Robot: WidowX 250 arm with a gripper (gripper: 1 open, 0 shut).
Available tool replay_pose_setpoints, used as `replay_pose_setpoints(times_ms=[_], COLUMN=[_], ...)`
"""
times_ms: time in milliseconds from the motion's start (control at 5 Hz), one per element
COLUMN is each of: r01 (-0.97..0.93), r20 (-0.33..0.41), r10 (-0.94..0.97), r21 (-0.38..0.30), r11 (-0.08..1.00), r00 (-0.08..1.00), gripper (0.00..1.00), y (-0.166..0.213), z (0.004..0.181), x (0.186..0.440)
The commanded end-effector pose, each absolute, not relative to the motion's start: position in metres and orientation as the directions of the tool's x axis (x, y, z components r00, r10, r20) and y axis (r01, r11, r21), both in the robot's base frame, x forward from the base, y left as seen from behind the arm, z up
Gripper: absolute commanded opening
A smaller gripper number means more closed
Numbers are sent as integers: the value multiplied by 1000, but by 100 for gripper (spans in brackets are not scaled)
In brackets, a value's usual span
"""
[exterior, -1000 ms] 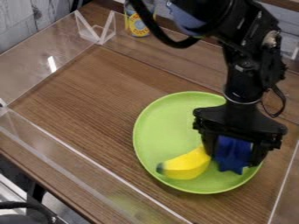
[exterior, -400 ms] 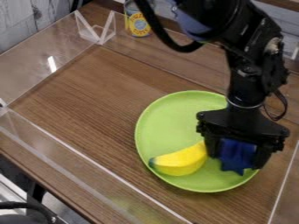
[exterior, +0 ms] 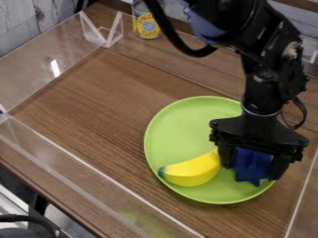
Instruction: Put the blue object in the green plate
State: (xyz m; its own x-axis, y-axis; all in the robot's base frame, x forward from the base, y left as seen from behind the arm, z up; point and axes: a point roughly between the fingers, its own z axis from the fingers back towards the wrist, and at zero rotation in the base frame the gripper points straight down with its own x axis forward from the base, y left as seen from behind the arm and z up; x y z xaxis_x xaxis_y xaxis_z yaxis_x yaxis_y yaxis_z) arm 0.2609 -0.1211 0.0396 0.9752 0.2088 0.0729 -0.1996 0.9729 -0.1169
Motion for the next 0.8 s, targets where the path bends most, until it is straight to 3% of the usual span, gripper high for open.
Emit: replay_pose_setpoints(times_ms=[0, 600], r01=[-188, -195], r20=[92, 96], r10=[202, 213], r21=[-142, -164], r11=[972, 967], r00=[975, 972], gripper=[100, 100], y=[-122, -118], z=[54, 76], x=[263, 265])
